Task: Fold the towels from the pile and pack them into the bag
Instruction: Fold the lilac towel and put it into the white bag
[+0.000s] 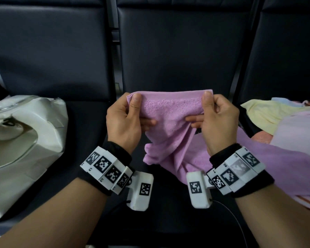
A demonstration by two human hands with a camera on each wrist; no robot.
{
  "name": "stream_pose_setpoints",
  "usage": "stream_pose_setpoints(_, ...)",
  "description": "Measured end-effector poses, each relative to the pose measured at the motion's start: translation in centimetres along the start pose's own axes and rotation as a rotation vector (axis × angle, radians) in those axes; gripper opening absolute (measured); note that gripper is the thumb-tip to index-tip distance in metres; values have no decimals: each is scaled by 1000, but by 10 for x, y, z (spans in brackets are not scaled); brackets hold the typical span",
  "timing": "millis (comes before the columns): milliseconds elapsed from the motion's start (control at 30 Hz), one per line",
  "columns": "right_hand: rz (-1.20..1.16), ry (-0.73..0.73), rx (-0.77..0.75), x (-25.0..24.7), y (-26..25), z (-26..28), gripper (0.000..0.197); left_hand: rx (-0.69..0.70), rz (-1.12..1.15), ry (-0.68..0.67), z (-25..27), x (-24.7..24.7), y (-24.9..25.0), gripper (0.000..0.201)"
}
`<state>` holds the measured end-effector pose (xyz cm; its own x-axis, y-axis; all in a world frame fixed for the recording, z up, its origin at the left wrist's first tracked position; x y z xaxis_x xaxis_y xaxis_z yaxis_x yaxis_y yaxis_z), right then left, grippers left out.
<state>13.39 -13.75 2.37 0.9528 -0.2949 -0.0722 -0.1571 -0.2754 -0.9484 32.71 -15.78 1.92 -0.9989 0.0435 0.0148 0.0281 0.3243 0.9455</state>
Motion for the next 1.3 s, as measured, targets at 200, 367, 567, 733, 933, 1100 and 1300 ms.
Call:
stream_pose_setpoints(200, -92, 1, -8, 2, -8, -1, 32, 62, 128, -29, -2, 3, 7, 32)
stream_pose_setpoints(367, -130, 27, -43, 1, -11, -1, 14, 90, 74, -36, -3, 3, 12, 21)
stream_pose_setpoints(567, -80, -5, -88, -6, -21, 9, 15, 116, 28, -46, 4, 9, 22, 9)
stream_pose_setpoints(733, -65, 25, -128, -18, -39, 18, 9, 159, 123, -11, 14, 20, 42, 12)
stream_pose_setpoints(933, -81, 54, -214, -31, -76, 28, 10, 256, 151, -36, 24, 25, 83, 16)
stream_pose_setpoints(1100, -48, 39, -273, -39, -122, 35, 15, 251, 126, -8, 31, 18, 124, 21)
stream_pose_setpoints(1300, -55, 38, -376, -44, -196, 45, 16, 374, 128, -7, 41, 10, 194, 22)
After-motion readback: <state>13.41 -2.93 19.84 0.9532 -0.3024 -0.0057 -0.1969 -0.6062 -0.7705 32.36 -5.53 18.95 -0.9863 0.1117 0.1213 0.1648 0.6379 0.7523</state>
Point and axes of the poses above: each hand's wrist, its own z-axis away from the middle knuckle, its own x-axis out of the palm, y = z × x, the point moved 2 cm from there along -z, towards the middle knuckle, and after that the axes turned 12 degrees about -y, right-handed, at the moved point
